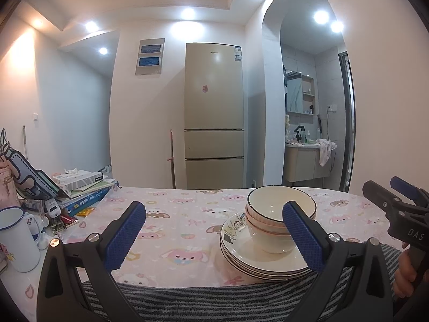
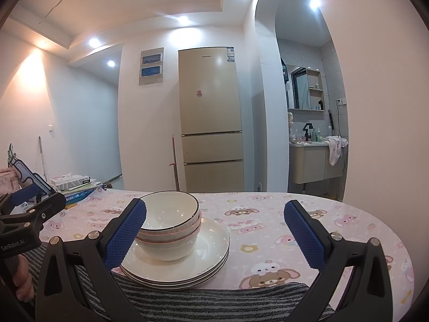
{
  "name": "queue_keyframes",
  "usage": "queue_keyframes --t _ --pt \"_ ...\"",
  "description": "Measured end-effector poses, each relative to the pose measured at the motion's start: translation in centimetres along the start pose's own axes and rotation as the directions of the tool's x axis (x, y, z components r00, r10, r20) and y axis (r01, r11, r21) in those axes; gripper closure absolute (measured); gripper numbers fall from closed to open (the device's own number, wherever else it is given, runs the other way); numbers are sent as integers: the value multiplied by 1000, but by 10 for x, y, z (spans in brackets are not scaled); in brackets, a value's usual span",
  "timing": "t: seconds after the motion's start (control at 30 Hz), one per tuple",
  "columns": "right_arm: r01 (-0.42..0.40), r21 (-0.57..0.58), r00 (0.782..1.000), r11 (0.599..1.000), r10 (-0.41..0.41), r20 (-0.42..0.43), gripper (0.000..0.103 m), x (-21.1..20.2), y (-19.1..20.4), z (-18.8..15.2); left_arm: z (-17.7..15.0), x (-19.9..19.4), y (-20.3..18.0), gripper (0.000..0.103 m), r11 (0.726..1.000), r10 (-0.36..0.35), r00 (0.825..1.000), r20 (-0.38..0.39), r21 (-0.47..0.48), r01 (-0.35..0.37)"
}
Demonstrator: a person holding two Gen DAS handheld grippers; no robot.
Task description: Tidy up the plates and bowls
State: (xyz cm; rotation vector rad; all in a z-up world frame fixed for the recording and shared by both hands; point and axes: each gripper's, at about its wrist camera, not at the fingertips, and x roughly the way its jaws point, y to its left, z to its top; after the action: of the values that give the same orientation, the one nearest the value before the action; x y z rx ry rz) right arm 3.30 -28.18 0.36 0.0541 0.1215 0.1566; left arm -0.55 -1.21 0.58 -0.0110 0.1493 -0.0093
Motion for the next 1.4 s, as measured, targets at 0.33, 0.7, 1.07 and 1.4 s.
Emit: queue_keyframes --t 0.33,0.7,1.07,1.4 --pt "1 -8 1000 1000 -1 -2 0 1 0 0 0 -2 1 0 1000 -1 1000 9 -3 1" --pt "2 -15 1000 1000 -2 -5 0 1 2 0 -1 -2 1 0 1000 -2 1000 9 -10 2" --pt "2 -27 1000 1000 -2 -5 0 -1 3 0 -1 -1 0 0 1000 1 1000 2 -15 -1" --pt "1 -27 1000 1000 -1 -8 0 -2 3 0 -2 -2 0 0 1000 2 1000 1 -22 -2"
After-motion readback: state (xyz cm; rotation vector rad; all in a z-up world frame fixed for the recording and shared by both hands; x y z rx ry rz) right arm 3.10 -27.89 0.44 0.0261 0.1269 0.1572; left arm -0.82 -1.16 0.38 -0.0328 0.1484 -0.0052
